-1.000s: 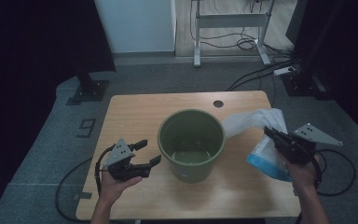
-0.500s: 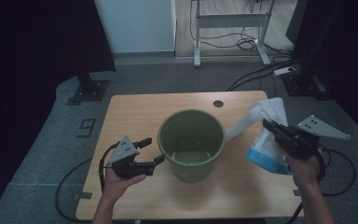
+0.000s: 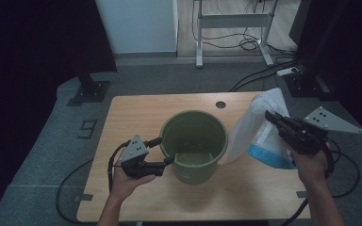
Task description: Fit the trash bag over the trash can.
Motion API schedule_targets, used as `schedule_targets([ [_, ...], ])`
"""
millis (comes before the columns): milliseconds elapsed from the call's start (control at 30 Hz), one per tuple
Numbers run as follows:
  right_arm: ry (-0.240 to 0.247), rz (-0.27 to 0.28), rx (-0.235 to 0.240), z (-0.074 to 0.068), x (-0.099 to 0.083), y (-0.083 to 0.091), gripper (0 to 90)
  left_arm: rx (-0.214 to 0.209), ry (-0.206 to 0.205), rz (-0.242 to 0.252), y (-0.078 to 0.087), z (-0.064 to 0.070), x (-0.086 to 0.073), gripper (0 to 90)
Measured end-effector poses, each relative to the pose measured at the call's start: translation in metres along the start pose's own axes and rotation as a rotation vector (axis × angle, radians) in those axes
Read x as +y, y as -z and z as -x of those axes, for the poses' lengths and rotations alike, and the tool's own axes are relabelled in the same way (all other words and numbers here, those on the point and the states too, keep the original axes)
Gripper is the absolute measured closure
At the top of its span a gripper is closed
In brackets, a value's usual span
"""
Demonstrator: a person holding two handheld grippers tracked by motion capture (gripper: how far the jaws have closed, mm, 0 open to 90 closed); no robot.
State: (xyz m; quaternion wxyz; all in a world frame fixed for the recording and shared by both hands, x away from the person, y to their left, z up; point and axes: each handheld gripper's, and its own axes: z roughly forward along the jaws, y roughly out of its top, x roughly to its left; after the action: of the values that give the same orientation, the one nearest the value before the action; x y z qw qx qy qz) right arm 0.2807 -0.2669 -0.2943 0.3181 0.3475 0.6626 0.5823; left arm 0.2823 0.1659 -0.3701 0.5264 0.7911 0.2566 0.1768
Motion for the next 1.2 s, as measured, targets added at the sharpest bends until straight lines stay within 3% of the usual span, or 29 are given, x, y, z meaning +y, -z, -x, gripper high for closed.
schedule_targets([
  [400,0.029,0.009,0.028,-0.013,0.018,-0.011,88.8,-0.038,-0.005,-0.017,-0.015,0.008,0.010,26.2],
  [833,0.064,0.027,0.044,-0.025,0.039,-0.013,88.8,-0.071,-0.016,-0.011,-0.033,0.020,0.024,25.7],
  [1200,0.073,0.027,0.071,-0.036,0.042,-0.022,88.8,-0.087,-0.009,0.003,-0.049,0.026,0.033,25.7],
])
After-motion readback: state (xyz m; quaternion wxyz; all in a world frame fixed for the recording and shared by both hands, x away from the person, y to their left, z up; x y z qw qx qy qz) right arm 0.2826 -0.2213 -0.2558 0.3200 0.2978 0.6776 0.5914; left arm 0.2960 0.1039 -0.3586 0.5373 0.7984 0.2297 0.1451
